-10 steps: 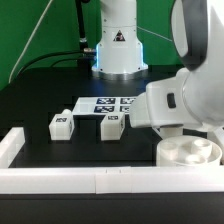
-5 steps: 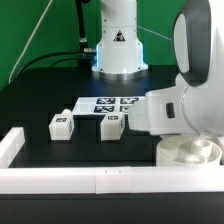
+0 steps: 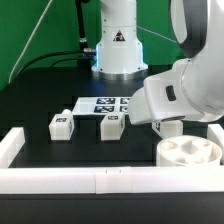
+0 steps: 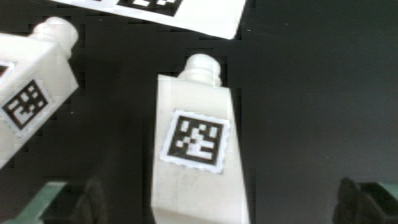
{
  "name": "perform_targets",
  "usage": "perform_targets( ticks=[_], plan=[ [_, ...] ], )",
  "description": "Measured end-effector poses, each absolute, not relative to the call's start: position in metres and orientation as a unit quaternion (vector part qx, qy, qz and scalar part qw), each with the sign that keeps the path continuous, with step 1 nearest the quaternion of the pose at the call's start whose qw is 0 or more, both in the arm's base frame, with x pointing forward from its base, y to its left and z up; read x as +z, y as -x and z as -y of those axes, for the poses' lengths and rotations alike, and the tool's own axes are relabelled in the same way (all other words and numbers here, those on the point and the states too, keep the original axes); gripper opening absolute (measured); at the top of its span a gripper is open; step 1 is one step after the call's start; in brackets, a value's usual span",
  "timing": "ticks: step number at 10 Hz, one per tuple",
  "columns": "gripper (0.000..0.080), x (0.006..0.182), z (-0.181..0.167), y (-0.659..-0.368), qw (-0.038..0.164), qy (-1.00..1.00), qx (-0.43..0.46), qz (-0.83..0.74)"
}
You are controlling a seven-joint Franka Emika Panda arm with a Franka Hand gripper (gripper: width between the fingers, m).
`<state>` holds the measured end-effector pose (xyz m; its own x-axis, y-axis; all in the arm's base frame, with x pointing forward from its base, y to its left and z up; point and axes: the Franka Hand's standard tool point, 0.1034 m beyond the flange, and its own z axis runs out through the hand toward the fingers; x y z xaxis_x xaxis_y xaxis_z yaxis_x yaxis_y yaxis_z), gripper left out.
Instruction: Assemble stool
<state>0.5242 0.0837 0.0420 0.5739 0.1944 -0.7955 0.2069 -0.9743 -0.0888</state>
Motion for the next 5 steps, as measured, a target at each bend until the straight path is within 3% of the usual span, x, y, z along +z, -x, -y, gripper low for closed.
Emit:
perform_targets(
  ticks=[5],
  plan=[
    [0.0649, 0.0316, -0.0802, -0.5274, 0.002, -0.892, -0.437, -0.119]
  ],
)
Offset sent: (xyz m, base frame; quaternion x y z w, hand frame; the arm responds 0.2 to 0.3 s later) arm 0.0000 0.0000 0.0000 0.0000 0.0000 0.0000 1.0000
